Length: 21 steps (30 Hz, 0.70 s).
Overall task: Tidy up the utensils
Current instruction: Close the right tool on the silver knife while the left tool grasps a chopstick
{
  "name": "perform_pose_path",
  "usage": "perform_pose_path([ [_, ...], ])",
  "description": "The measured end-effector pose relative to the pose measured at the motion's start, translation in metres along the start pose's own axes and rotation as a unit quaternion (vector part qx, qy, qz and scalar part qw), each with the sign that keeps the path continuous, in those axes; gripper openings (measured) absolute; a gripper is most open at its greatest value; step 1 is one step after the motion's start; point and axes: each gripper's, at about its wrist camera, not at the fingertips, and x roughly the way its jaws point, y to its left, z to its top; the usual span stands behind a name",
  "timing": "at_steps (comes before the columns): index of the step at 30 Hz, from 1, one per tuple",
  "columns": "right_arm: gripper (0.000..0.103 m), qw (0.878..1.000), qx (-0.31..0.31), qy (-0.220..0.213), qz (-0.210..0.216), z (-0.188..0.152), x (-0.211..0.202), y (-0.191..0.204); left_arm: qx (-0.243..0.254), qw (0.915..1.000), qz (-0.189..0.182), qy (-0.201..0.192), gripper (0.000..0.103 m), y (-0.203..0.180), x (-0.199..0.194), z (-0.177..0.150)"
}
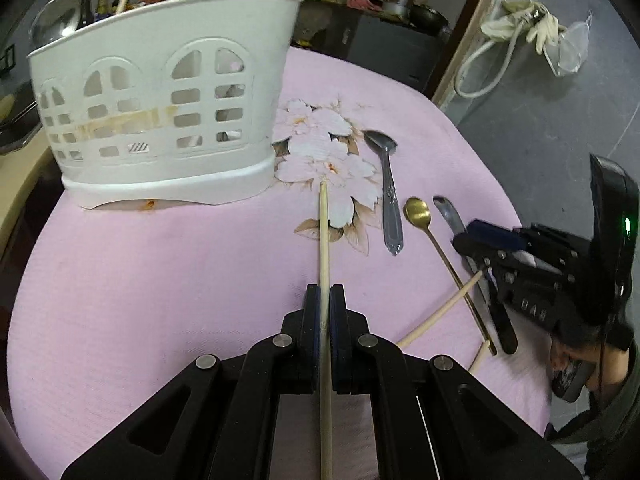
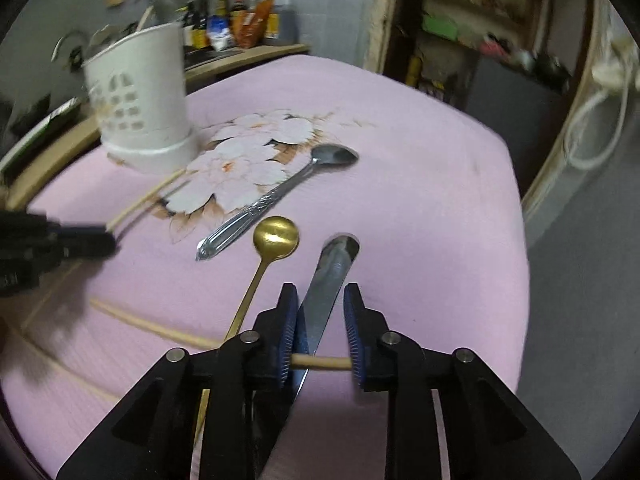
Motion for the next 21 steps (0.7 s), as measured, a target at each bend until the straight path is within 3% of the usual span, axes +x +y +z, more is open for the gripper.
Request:
perform_pose_path([
  [5, 0.029, 1.0, 0.002, 0.024, -0.006, 0.01, 0.009, 0.008, 0.006, 0.9986, -0.027, 0.045, 0.003, 0.009, 0.002, 0.01],
  [9, 0.033, 0.999, 0.001, 0.027, -0.028, 0.012, 0.014, 0.016, 0.045, 0.9955, -0.026, 0.079, 0.003, 0.004, 0.007, 0.022],
  [14, 0.035, 0.999, 0.012, 0.022, -0.024, 0.007, 0.011, 0.014, 0.077, 0.99, -0.031, 0.114, 0.004, 0.002, 0.019, 0.035],
  [21, 0.037, 0.998, 0.023, 0.031, -0.047, 0.007, 0.01, 0.02, 0.097, 0.9871, -0.042, 0.12, 0.004, 0.002, 0.027, 0.043],
])
